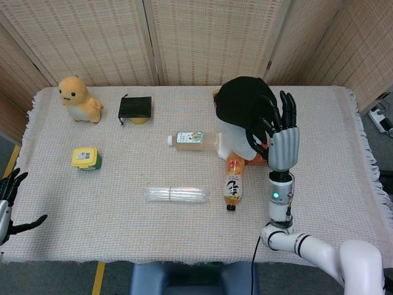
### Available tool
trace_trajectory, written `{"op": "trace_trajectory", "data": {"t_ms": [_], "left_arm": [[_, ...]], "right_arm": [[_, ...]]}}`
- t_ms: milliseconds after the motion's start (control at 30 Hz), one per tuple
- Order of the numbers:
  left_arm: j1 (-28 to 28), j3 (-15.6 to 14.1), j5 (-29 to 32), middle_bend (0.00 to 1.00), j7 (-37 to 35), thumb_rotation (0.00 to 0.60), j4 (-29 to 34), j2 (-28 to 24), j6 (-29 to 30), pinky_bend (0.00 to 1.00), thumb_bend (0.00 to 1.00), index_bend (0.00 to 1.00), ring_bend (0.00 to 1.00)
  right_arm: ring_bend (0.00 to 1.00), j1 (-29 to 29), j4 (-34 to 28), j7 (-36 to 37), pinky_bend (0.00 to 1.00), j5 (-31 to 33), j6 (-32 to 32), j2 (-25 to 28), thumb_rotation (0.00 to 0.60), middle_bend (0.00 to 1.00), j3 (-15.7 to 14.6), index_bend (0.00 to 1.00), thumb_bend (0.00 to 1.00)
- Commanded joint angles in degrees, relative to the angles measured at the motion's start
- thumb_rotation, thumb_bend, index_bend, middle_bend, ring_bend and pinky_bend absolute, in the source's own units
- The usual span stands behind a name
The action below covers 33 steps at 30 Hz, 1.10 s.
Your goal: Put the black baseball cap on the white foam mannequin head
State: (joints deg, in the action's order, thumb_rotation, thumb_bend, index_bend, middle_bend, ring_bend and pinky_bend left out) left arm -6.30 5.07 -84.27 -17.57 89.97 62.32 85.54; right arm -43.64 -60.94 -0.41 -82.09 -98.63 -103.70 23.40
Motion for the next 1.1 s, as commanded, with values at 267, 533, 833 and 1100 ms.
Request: {"op": "trace_trajectory", "data": {"t_ms": [267,533,833,1100], "left_arm": [[0.5,0.1,-0.3,0.0,-2.0,0.6,0.3,-1.1,0.6,0.07,0.16,0.12,0.0],[0.6,-0.1,-0.8,0.0,-1.7,0.6,0.7,-1.2,0.8,0.07,0.16,0.12,0.0],[0.6,0.0,-0.8,0.0,-1.1,0.6,0.6,-0.8,0.9,0.07,0.16,0.12,0.0],[0.6,-0.2,-1.0,0.0,0.0,0.6,0.5,-0.6,1.0,0.07,0.16,0.12,0.0]], "right_arm": [[0.0,3.5,-2.5,-6.3,0.0,-5.8,-1.0,0.1,0.6,0.21,-8.0,0.85,0.28],[0.0,5.0,8.3,-1.2,0.0,-4.5,2.5,-3.7,0.6,0.21,-9.5,0.85,0.28],[0.0,6.0,11.8,1.5,0.0,-4.3,3.0,-4.0,0.6,0.19,-8.9,0.62,0.24],[0.0,10.4,5.4,-4.9,0.0,-7.0,3.6,4.4,0.6,0.0,-13.5,0.0,0.16]]}}
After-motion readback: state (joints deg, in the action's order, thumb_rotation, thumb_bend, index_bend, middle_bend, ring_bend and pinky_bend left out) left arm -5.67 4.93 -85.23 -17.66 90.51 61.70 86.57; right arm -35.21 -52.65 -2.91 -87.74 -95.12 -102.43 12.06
